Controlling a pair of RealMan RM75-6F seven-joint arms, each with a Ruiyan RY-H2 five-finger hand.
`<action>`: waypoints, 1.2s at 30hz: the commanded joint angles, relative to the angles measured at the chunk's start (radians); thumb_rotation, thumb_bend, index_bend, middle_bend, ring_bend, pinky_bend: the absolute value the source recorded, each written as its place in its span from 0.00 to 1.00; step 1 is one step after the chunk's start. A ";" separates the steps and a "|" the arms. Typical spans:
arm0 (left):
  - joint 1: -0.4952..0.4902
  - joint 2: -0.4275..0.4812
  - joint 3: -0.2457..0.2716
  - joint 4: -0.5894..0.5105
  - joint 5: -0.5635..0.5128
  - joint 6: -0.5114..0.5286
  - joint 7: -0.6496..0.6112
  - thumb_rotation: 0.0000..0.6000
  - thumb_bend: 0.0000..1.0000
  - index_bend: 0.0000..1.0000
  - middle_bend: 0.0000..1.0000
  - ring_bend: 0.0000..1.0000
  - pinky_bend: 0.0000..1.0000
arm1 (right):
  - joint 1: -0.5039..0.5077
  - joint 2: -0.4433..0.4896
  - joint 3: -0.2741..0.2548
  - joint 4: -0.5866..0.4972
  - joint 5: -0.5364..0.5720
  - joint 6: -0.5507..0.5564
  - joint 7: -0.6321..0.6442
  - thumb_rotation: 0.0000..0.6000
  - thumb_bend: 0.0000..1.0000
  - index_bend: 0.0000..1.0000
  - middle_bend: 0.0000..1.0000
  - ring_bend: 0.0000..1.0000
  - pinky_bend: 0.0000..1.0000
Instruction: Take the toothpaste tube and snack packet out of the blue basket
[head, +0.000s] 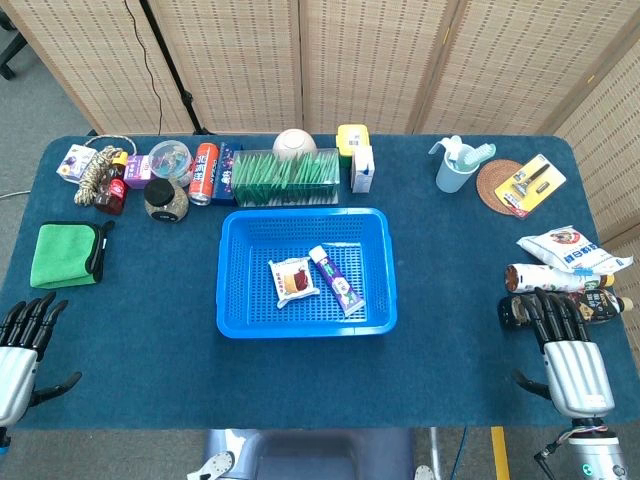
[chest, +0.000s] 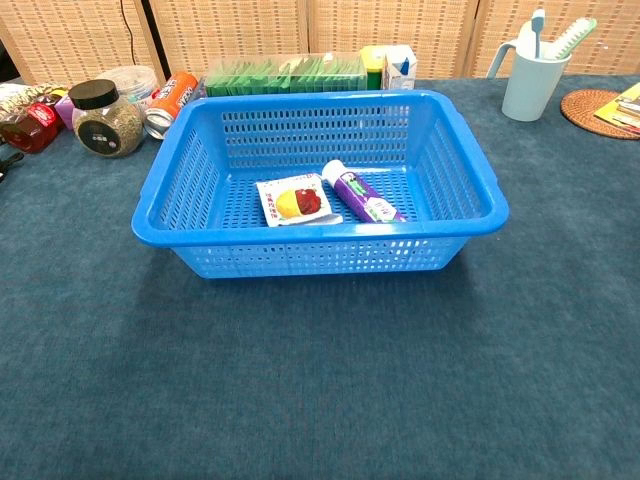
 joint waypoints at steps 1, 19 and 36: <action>0.000 0.000 0.000 0.000 0.000 0.000 -0.002 1.00 0.10 0.00 0.00 0.00 0.00 | 0.000 0.000 -0.001 -0.001 -0.001 -0.001 0.000 1.00 0.00 0.00 0.00 0.00 0.00; -0.099 0.081 -0.069 -0.207 0.004 -0.090 0.153 1.00 0.10 0.00 0.00 0.00 0.00 | 0.001 0.009 0.010 -0.003 0.020 -0.004 0.018 1.00 0.00 0.00 0.00 0.00 0.00; -0.560 -0.049 -0.305 -0.370 -0.484 -0.575 0.528 1.00 0.10 0.00 0.00 0.00 0.00 | 0.032 -0.003 0.056 0.037 0.123 -0.052 0.024 1.00 0.00 0.00 0.00 0.00 0.00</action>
